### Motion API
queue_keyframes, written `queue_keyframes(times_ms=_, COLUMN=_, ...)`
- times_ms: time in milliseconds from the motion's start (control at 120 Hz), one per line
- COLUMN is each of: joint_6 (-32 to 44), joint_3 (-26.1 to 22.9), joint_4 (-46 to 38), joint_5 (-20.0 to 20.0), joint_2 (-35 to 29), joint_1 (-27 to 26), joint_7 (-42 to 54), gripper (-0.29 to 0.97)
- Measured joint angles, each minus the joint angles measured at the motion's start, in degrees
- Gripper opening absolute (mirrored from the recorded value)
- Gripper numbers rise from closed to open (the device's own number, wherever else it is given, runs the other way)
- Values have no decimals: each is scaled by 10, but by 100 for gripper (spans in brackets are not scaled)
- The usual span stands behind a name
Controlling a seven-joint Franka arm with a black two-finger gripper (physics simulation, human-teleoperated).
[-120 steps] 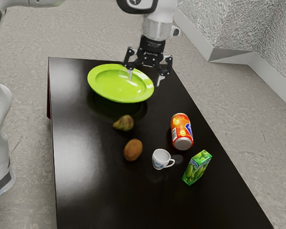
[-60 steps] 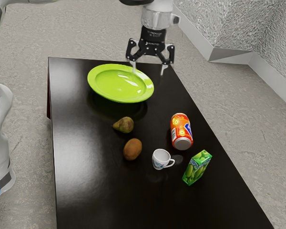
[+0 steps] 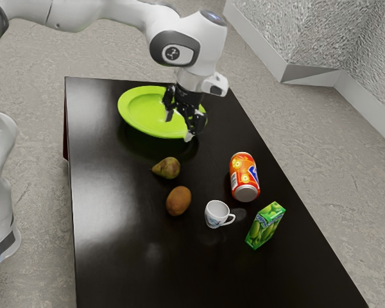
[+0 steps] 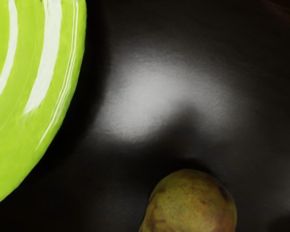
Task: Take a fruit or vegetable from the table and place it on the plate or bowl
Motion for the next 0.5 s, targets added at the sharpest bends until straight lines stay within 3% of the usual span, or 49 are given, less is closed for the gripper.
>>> queue_keyframes(times_ms=242, joint_6=112, joint_3=0, joint_4=-77, joint_5=2, joint_2=-2, joint_1=2, joint_7=153, gripper=68)
queue_keyframes(times_ms=500, joint_6=176, joint_3=-3, joint_4=-116, joint_5=-17, joint_2=1, joint_1=2, joint_7=260, gripper=68)
